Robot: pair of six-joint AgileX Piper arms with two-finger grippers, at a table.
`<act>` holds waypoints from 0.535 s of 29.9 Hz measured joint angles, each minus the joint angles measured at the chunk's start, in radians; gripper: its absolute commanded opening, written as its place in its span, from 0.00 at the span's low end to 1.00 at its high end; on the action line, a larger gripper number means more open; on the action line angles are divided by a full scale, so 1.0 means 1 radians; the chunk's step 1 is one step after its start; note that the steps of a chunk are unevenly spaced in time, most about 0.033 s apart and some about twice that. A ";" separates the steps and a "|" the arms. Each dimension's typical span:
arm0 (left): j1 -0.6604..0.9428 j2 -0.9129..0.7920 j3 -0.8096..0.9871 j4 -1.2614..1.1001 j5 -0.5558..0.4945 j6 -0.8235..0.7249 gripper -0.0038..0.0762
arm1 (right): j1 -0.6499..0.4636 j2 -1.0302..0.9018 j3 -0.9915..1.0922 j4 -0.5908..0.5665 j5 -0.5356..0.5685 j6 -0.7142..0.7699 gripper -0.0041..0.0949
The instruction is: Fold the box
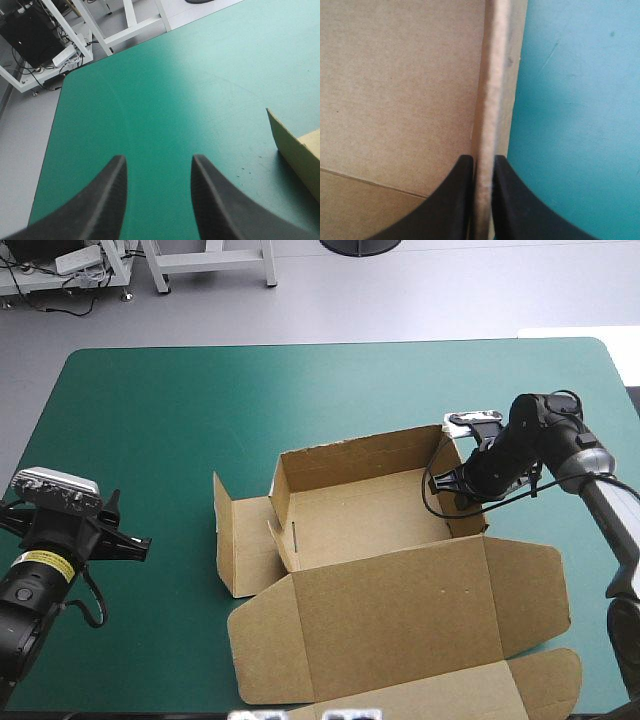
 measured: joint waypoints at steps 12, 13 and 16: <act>0.000 0.000 0.000 -0.008 0.000 0.000 0.42 | 0.000 0.001 -0.023 -0.004 0.041 -0.060 0.63; 0.000 0.000 0.000 -0.008 0.000 0.000 0.42 | 0.000 0.001 -0.035 -0.004 0.041 -0.069 0.63; 0.000 0.000 0.000 -0.008 0.000 0.000 0.42 | 0.000 0.018 -0.083 -0.004 0.043 -0.086 0.63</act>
